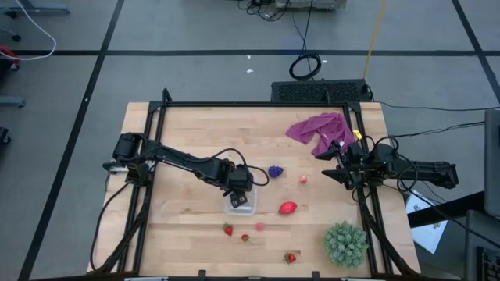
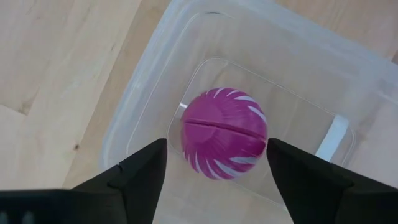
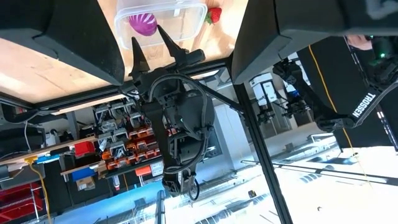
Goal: Pick and placing Produce into tupperware
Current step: Put the purple grapes into the transparent bin
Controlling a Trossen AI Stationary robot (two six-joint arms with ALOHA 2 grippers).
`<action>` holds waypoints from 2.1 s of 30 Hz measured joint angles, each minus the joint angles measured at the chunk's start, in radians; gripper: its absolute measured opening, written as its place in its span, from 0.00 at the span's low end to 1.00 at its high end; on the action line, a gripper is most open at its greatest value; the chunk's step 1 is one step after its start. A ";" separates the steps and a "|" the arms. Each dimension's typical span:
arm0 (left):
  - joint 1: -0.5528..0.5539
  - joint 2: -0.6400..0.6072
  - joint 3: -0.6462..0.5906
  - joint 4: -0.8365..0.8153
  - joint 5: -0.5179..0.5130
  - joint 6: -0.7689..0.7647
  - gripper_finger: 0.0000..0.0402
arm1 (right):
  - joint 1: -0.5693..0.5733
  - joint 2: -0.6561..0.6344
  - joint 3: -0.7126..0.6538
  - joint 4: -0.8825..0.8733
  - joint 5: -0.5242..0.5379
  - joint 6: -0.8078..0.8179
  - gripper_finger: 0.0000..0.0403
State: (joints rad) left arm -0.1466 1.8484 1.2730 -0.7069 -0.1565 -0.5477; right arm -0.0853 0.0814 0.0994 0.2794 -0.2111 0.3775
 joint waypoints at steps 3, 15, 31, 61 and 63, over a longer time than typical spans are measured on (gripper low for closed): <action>0.005 0.000 0.033 -0.070 0.003 0.017 0.70 | 0.000 0.000 0.000 0.000 0.000 0.000 0.72; -0.009 -0.002 0.236 -0.288 0.032 0.019 0.69 | 0.000 0.000 0.000 0.000 0.000 0.003 0.72; -0.042 -0.002 0.274 -0.156 0.017 0.139 0.68 | 0.000 0.000 0.000 0.000 0.000 -0.004 0.72; 0.062 -0.396 0.275 -0.529 -0.074 0.050 0.60 | 0.000 0.145 0.148 0.115 0.057 -0.212 0.72; 0.045 -0.414 0.275 -0.568 -0.099 0.022 0.59 | 0.000 0.211 0.213 0.064 0.058 -0.241 0.72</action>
State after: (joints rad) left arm -0.1020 1.4344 1.5482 -1.2747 -0.2555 -0.5255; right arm -0.0856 0.2926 0.3122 0.3434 -0.1529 0.1366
